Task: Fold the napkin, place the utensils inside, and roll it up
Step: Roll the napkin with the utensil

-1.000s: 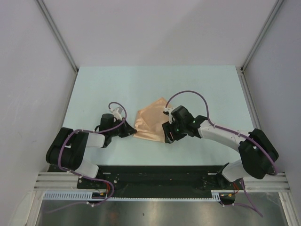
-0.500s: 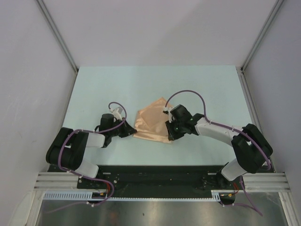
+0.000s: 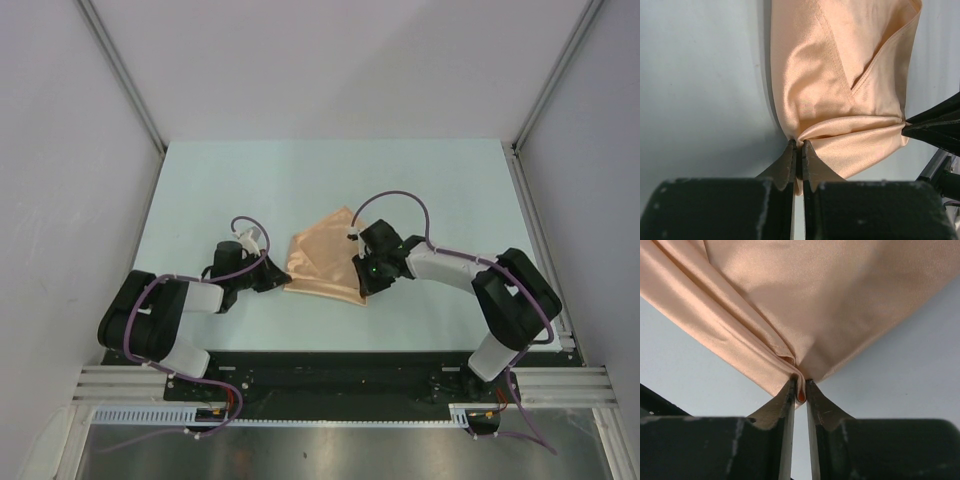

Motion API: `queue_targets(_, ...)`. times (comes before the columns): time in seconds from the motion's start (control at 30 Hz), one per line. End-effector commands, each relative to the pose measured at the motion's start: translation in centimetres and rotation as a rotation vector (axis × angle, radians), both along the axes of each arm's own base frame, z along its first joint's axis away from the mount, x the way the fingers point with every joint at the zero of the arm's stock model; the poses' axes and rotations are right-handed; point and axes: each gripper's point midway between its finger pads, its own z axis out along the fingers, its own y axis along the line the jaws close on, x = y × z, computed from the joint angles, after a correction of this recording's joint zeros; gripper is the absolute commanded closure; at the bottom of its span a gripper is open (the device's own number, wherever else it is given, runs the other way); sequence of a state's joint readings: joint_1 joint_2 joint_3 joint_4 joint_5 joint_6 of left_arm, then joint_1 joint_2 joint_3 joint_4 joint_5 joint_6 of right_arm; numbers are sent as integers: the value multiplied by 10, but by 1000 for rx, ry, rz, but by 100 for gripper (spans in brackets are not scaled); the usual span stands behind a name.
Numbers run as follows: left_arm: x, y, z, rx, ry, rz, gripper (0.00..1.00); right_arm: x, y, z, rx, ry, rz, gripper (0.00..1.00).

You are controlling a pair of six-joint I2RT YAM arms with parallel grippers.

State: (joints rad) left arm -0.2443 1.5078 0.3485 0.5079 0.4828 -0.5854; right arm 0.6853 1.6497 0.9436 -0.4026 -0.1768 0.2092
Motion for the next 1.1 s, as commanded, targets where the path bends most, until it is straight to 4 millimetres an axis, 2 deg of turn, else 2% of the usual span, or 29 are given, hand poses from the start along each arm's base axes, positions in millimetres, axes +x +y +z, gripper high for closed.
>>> queue_targets(0.0,-8,7,-18,50,69,11,100,10,-17,-12,-111,-18,-42,76)
queue_targets(0.13,-8,8,-18,52,70,14,100,14,-25,-9,-168,-39,-65,61)
queue_targets(0.17,-8,8,-19,53,75,14,100,19,-30,-7,-196,-60,-80,54)
queue_targets(0.2,-9,7,-18,52,75,13,100,21,-32,-4,-211,-71,-84,50)
queue_targets(0.27,-9,8,-19,55,80,12,100,30,-36,10,-236,-113,-93,42)
queue_targets(0.33,-10,8,-19,57,83,11,100,36,-37,26,-239,-151,-97,38)
queue_targets(0.43,-9,9,-17,66,79,16,100,48,-18,58,-197,-275,-51,35)
queue_targets(0.57,-7,10,-17,75,82,17,100,46,27,95,-79,-469,90,31)
queue_targets(0.6,-7,10,-17,75,84,16,100,39,46,99,-42,-515,145,30)
queue_targets(0.67,-7,10,-18,75,88,14,100,33,64,102,-24,-582,226,30)
queue_targets(0.7,-7,10,-18,76,91,14,100,27,81,102,8,-621,270,30)
queue_targets(0.77,-8,10,-20,77,97,14,100,23,94,100,1,-676,331,30)
queue_targets(0.8,-7,10,-19,76,97,15,100,15,110,95,15,-699,374,30)
queue_targets(0.93,-6,9,-19,77,97,14,100,6,135,78,-19,-737,483,33)
queue_targets(1.07,-6,9,-20,78,103,12,100,-4,147,56,-59,-729,569,39)
